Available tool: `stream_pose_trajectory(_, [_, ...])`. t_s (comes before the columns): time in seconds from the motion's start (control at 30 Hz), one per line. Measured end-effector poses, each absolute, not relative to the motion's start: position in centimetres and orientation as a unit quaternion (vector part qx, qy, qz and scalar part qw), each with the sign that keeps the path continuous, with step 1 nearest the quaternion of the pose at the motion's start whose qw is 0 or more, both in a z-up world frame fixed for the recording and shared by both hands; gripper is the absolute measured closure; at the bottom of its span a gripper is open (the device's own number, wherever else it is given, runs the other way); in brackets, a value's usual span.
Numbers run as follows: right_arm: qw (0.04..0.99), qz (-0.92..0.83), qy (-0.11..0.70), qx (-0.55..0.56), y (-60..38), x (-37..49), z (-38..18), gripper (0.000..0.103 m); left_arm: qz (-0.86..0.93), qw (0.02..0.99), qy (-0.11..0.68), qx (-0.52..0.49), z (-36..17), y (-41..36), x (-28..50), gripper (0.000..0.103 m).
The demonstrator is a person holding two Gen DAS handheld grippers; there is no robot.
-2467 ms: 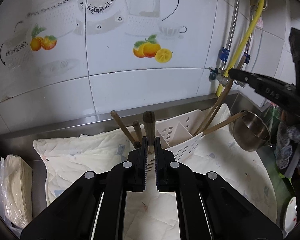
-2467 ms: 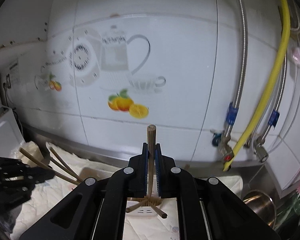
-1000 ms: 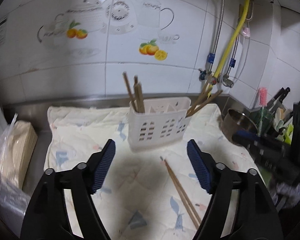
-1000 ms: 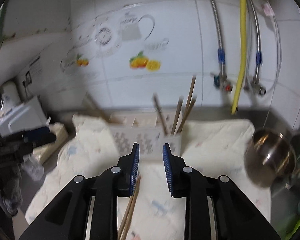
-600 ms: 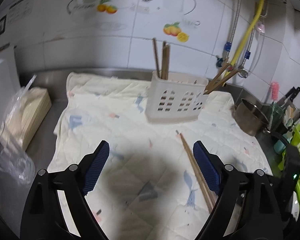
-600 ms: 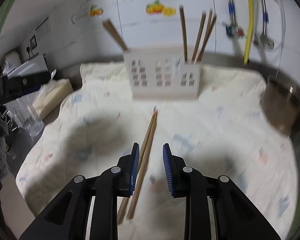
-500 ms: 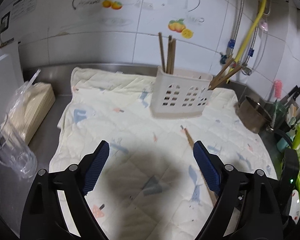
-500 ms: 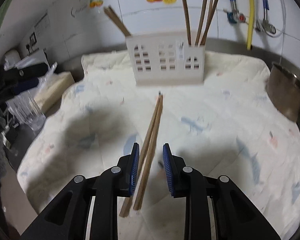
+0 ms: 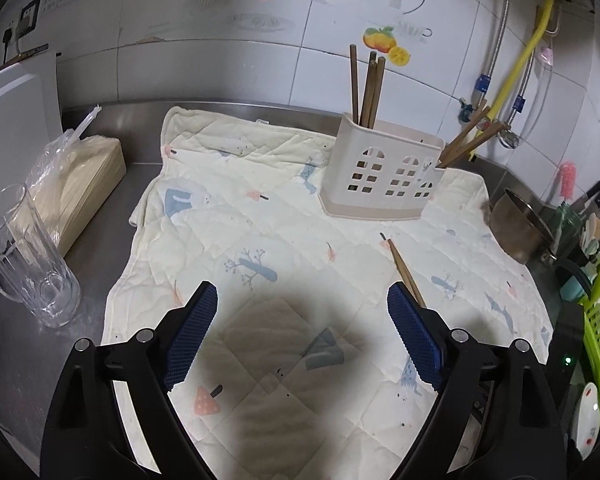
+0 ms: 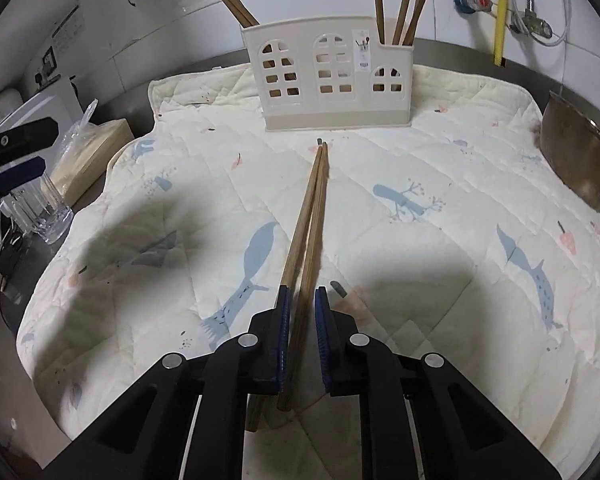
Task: Organize utensils
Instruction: 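Move both open tools back toward the last chopsticks on the mat, then close the right tool on a chopstick while the left tool grasps another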
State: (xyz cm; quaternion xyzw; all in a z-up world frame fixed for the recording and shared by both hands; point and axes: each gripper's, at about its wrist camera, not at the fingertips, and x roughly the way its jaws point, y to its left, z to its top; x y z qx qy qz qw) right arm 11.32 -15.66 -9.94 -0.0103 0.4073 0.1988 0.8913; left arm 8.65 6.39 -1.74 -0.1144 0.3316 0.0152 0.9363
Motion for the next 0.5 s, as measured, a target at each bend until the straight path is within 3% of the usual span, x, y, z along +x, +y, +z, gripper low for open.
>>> stream_pose_trajectory(0.5, [0.895, 0.182, 0.407, -0.008, -15.3, 11.2, -10.8, 0.095, 0.014, 0.93, 0.349, -0.117, -3.1, 5.9, 8.5, 0.017])
